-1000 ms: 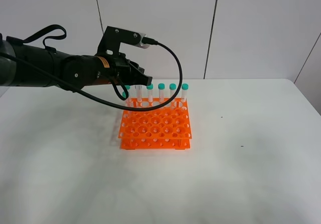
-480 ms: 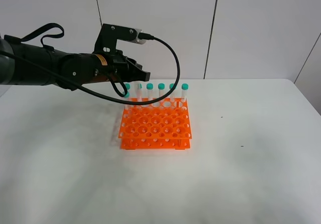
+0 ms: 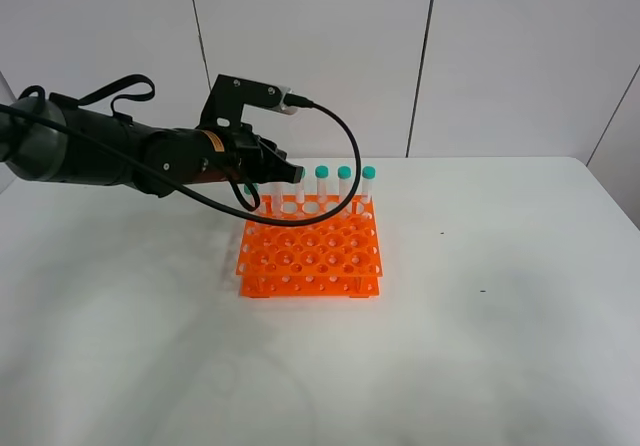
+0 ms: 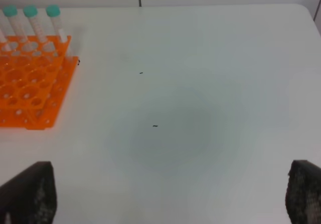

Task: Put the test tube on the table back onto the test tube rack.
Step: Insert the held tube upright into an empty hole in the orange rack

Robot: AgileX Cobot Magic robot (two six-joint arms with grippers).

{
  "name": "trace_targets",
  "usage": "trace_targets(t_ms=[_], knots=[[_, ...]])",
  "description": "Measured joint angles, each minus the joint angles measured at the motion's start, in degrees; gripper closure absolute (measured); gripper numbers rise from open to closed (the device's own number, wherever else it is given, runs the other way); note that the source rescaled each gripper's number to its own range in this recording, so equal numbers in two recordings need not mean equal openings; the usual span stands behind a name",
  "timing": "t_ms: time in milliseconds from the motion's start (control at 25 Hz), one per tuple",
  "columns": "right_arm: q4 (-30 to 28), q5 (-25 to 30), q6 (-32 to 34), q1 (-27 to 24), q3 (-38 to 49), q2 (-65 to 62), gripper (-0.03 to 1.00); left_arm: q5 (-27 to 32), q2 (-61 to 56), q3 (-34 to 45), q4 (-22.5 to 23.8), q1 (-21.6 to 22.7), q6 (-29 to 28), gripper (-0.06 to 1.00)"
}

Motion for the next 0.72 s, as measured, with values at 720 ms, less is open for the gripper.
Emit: trace_targets(t_ms=[720], knots=[[0.0, 0.0, 0.0, 0.0, 0.0, 0.0, -0.03, -2.1, 4.2, 0.0, 0.9, 0.2, 0.9, 0.94]])
